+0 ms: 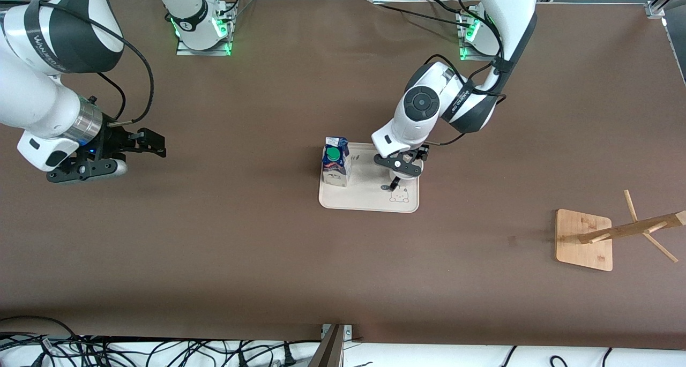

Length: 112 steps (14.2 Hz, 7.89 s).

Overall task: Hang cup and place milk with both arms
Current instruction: 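Lower the left gripper into the white mug and grasp its rim, then lift the mug with the left gripper while the right gripper reaches the carton, then carry the mug to the stand while the right gripper grasps the carton, then hang the mug handle on a peg while the right gripper carries the carton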

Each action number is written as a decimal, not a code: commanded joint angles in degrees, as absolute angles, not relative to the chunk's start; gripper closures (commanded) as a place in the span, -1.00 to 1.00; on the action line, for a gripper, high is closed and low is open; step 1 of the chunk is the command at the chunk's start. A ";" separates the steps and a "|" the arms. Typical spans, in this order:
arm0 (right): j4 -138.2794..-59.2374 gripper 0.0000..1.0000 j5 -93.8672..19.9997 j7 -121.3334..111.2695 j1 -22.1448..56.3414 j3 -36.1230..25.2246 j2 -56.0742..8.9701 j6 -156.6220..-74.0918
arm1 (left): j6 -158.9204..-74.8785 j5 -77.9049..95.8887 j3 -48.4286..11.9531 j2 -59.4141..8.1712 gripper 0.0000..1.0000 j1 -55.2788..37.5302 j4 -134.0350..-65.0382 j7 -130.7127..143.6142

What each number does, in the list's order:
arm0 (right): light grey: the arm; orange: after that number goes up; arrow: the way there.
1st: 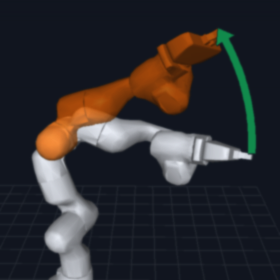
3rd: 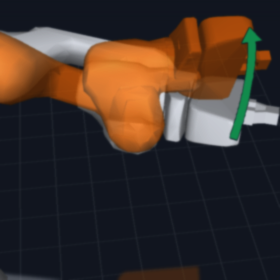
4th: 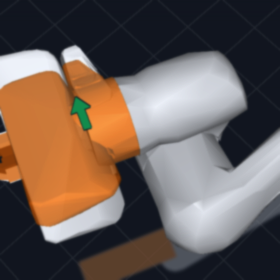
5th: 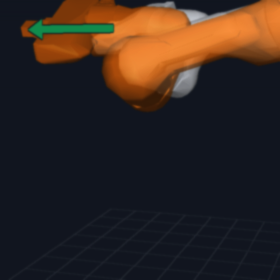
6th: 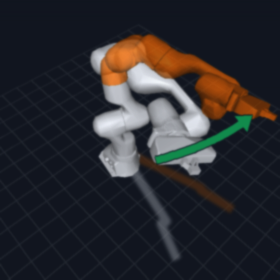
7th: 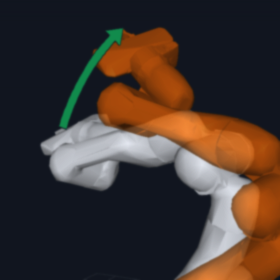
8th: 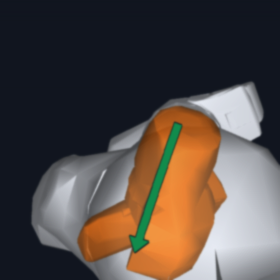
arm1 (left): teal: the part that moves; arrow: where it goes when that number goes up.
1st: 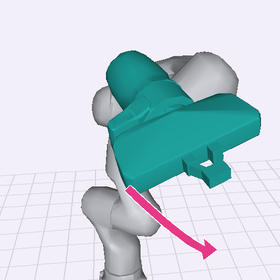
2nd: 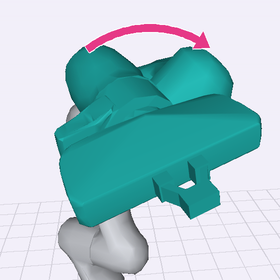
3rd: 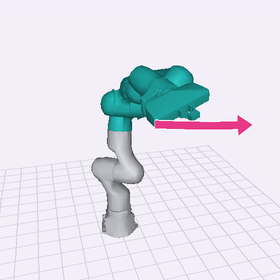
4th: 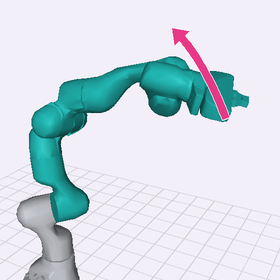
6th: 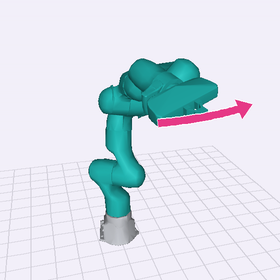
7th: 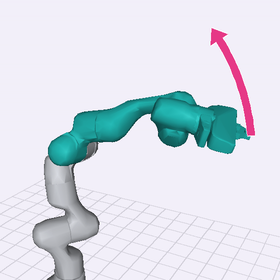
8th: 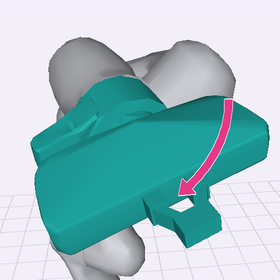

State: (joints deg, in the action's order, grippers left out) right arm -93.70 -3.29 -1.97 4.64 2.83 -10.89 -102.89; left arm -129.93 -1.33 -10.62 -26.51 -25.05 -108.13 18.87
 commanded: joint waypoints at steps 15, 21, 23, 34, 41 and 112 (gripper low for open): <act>-92.90 -0.90 -2.90 -1.85 4.92 2.90 -11.60 -102.04 | -136.49 -6.33 -10.81 -30.85 1.00 -26.63 -108.02 21.00; -92.90 -0.75 -2.90 -1.76 5.18 2.90 -11.95 -102.04 | -135.79 -6.24 -10.90 -30.50 1.00 -26.54 -108.02 24.76; -92.99 -0.72 -2.90 -1.67 5.45 2.90 -12.04 -102.04 | -132.04 -6.85 -12.91 -30.32 1.00 -26.54 -106.36 32.40; -92.37 -0.80 -3.87 4.53 12.90 2.99 -15.90 -103.27 | -97.29 -8.97 -13.01 -15.93 1.00 -20.32 -87.36 28.76; -83.27 -0.80 -3.69 33.17 29.51 2.99 -25.11 -108.28 | -97.91 -2.82 -12.30 -9.67 1.00 -1.60 -87.89 3.53; -82.18 0.04 -1.76 2.28 12.74 -2.64 -30.67 -99.93 | -85.43 7.56 9.41 -13.71 -1.00 -3.69 -76.91 -9.50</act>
State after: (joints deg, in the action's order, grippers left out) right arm -80.48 -1.71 2.41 13.05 -2.93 -32.19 -99.13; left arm -87.02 8.94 9.58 -13.78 -3.66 -78.79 -11.37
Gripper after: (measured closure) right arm 0.529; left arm 0.000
